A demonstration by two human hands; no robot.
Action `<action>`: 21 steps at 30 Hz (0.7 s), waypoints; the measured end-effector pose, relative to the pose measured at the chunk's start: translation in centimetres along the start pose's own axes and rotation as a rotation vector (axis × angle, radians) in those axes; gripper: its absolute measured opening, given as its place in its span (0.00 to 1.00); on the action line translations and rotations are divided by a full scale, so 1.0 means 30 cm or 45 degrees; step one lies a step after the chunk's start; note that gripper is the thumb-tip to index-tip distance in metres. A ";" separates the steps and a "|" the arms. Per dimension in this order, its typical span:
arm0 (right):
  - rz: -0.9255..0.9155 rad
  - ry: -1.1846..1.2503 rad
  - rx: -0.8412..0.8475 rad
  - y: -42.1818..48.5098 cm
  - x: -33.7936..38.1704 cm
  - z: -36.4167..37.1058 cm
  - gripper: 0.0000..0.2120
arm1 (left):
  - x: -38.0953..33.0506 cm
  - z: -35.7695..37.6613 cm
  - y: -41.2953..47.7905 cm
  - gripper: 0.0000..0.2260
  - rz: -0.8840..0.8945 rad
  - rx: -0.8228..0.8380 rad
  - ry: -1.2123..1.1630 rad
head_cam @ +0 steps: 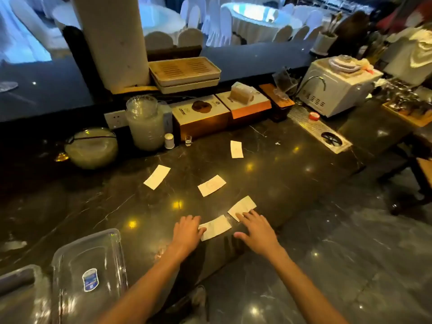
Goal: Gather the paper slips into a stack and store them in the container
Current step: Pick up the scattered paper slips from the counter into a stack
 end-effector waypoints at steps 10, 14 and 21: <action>-0.269 -0.218 0.172 0.256 0.137 0.204 0.27 | 0.045 0.156 0.049 0.25 -0.143 0.073 -0.026; -0.307 -0.203 0.154 0.263 0.144 0.232 0.23 | 0.050 0.186 0.041 0.22 -0.133 0.027 0.008; -0.324 -0.099 0.069 0.251 0.153 0.241 0.17 | 0.043 0.200 0.036 0.23 -0.210 -0.041 -0.034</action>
Point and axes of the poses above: each hand's wrist, its own y-axis towards the middle knuckle, its own z-axis out of the palm, x = y × z, the point moved 8 cm from there along y, towards the middle knuckle, and after that the axes turned 4 degrees about -x, right-handed, at the moved point
